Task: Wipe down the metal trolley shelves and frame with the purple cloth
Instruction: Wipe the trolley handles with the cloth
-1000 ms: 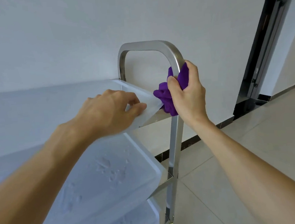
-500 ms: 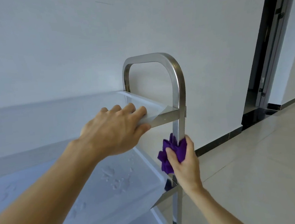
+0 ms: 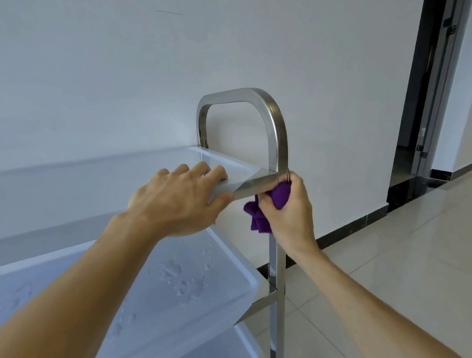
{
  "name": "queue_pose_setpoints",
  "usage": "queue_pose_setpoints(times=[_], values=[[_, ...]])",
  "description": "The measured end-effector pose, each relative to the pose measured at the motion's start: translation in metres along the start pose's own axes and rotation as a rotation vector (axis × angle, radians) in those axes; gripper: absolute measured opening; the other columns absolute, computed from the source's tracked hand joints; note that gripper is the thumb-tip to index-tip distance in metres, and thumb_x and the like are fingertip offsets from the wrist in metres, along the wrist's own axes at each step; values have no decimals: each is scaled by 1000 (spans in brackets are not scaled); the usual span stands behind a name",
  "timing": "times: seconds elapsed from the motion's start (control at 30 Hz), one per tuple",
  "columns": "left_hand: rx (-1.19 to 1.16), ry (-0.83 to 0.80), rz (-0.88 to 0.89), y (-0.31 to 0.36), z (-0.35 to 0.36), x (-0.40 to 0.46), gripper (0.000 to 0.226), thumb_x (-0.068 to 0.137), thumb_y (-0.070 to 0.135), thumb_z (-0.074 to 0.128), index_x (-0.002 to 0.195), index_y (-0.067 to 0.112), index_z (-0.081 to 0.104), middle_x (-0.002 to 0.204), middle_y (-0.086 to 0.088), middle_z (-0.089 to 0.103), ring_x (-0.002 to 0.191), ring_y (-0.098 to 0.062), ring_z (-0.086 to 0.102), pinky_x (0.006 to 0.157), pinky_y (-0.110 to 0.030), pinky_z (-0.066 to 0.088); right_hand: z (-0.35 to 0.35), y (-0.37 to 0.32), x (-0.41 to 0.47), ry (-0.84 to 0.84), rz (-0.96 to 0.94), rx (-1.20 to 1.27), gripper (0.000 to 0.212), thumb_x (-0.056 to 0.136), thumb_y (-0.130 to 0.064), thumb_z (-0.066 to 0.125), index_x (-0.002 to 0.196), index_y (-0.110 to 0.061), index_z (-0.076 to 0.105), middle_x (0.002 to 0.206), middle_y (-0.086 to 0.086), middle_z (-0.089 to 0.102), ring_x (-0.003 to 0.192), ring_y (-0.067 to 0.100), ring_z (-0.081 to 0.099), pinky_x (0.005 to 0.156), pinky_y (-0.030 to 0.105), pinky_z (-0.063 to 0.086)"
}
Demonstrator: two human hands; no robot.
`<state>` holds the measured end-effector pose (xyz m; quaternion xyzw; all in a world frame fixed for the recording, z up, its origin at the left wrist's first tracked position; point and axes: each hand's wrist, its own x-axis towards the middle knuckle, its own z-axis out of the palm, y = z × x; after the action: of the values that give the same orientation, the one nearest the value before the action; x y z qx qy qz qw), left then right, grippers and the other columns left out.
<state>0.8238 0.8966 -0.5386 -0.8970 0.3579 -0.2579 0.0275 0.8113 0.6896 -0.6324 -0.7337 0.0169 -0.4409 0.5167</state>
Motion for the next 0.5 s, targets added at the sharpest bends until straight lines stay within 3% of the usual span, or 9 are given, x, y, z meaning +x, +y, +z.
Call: queue_pose_setpoints(times=[0.13, 0.2, 0.23, 0.3, 0.4, 0.5], values=[[-7, -8, -27, 1, -1, -3, 43, 96, 64, 22, 123, 36, 39, 123, 11, 52, 99, -19, 52, 86, -36, 41, -13, 29, -42, -210, 191, -100, 56, 84, -19, 75, 128, -26, 41, 123, -3, 51, 108, 24, 62, 70, 39, 62], [-28, -21, -43, 3, -3, -3, 40, 96, 63, 23, 121, 36, 40, 123, 12, 51, 99, -18, 51, 87, -36, 40, -24, 35, -54, -261, 179, -146, 54, 84, -14, 74, 125, -30, 43, 122, -8, 50, 109, 17, 61, 68, 22, 59], [-59, -32, -66, 3, -5, -2, 38, 96, 61, 22, 118, 38, 42, 122, 13, 52, 99, -18, 50, 87, -36, 39, -29, 32, -54, -246, 123, -178, 57, 84, -13, 74, 128, -33, 43, 123, -12, 48, 111, 11, 59, 70, 16, 57], [-183, -68, -136, 4, -10, -1, 42, 94, 58, 14, 109, 38, 48, 114, 13, 54, 100, -18, 51, 86, -36, 35, -39, 12, -47, -177, -11, -195, 69, 83, -14, 76, 137, -35, 39, 127, -20, 42, 114, 2, 53, 78, 18, 57], [-411, -31, -251, 3, -13, 1, 53, 85, 53, 4, 107, 37, 50, 111, 11, 59, 102, -24, 54, 85, -40, 40, -46, -34, -22, -79, -376, -304, 78, 81, -19, 78, 144, -30, 34, 137, -17, 37, 127, 8, 44, 94, 20, 49], [-595, 61, -364, 1, -17, 0, 48, 86, 53, 10, 112, 45, 49, 114, 14, 63, 105, -24, 57, 94, -47, 46, -39, -68, 7, -256, -696, -574, 82, 77, -23, 79, 146, -23, 35, 142, -6, 39, 132, 17, 38, 106, 32, 42]])
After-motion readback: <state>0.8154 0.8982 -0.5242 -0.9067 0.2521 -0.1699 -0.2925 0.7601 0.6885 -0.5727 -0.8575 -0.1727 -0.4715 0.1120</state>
